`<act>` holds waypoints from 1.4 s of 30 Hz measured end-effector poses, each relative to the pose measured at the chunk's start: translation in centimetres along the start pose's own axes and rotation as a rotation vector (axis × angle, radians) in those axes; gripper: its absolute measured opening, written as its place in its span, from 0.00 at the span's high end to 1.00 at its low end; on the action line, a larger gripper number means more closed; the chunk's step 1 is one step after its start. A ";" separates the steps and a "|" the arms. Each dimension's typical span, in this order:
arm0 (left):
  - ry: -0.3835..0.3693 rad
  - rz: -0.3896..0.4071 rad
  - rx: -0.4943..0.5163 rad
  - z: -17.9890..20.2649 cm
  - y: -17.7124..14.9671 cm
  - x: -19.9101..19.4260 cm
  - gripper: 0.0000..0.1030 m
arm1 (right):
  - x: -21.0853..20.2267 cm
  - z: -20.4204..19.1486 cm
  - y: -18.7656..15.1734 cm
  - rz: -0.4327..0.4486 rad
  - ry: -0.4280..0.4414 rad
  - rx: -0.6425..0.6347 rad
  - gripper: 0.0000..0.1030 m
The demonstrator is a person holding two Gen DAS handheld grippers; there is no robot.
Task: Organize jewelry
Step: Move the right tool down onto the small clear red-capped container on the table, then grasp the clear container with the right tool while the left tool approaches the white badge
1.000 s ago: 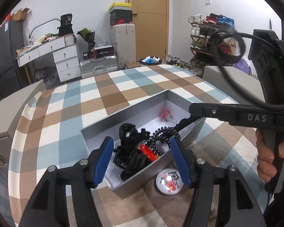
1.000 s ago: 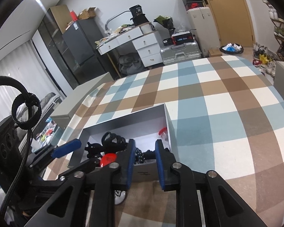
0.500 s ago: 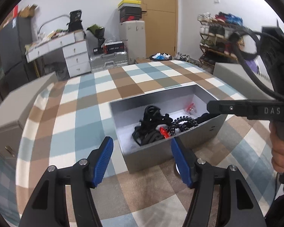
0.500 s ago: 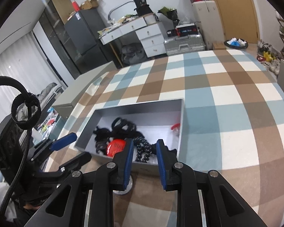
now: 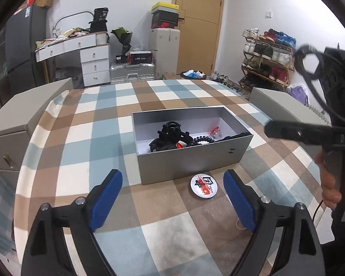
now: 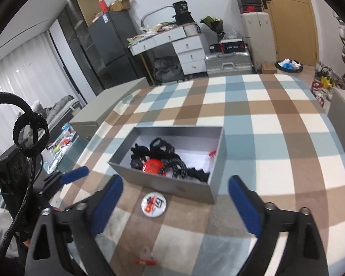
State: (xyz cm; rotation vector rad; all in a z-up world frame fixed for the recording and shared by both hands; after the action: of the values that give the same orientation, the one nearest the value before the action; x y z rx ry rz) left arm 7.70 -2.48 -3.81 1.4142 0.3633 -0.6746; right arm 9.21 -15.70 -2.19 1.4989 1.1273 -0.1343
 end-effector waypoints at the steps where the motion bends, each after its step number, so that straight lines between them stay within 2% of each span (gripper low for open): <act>1: 0.002 0.002 -0.007 -0.1 0.0 -0.1 0.04 | 0.0 0.0 -0.4 -0.024 -0.004 -0.008 0.05; 2: 0.006 0.005 -0.012 -0.2 0.0 -0.2 0.01 | 0.0 0.0 -0.7 -0.034 -0.008 -0.015 0.05; 4: 0.019 0.014 -0.016 -0.4 0.0 -0.4 0.01 | 0.3 -0.4 -1.8 -0.079 0.001 -0.062 0.05; 9: 0.036 -0.028 -0.006 -0.9 -0.4 0.5 0.01 | 1.9 -1.4 -4.4 -0.185 0.048 -0.159 0.05; 15: 0.045 -0.065 -0.008 -0.6 -2.1 0.6 0.01 | 2.2 -2.8 -6.7 -0.238 0.087 -0.257 0.08; 20: 0.036 -0.108 0.005 0.0 -3.9 0.4 0.01 | 2.5 -3.5 -8.9 -0.287 0.107 -0.330 0.22; 22: 0.042 -0.121 0.020 0.2 -4.4 0.5 0.01 | 2.6 -3.8 -9.1 -0.291 0.101 -0.352 0.33; 33: 0.040 -0.134 0.023 -0.2 -4.6 0.7 0.01 | 3.3 -4.7 -9.9 -0.317 0.129 -0.390 0.53; 39: 0.034 -0.147 0.019 -0.2 -5.0 0.9 0.01 | 3.4 -5.3 -10.4 -0.328 0.166 -0.406 0.74; 41: 0.032 -0.151 0.022 -0.1 -5.0 1.0 0.01 | 3.4 -5.4 -10.4 -0.325 0.163 -0.413 0.75; 42: 0.033 -0.151 0.025 -0.1 -5.0 1.0 0.01 | 3.4 -5.5 -10.4 -0.325 0.165 -0.416 0.78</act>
State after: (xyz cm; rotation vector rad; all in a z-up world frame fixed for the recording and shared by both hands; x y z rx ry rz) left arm 5.30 -2.70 -8.35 1.4327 0.4924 -0.7815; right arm 1.07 -11.07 -10.08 0.9663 1.4286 0.0040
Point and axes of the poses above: each gripper's, at about its wrist camera, not at the fingertips, and x roughly the way its jaws point, z to its right, y to its top, the point moved 7 cm from there along x, roughly the way its jaws point, and after that the axes turned 5 degrees about -y, right-handed, at the moved point
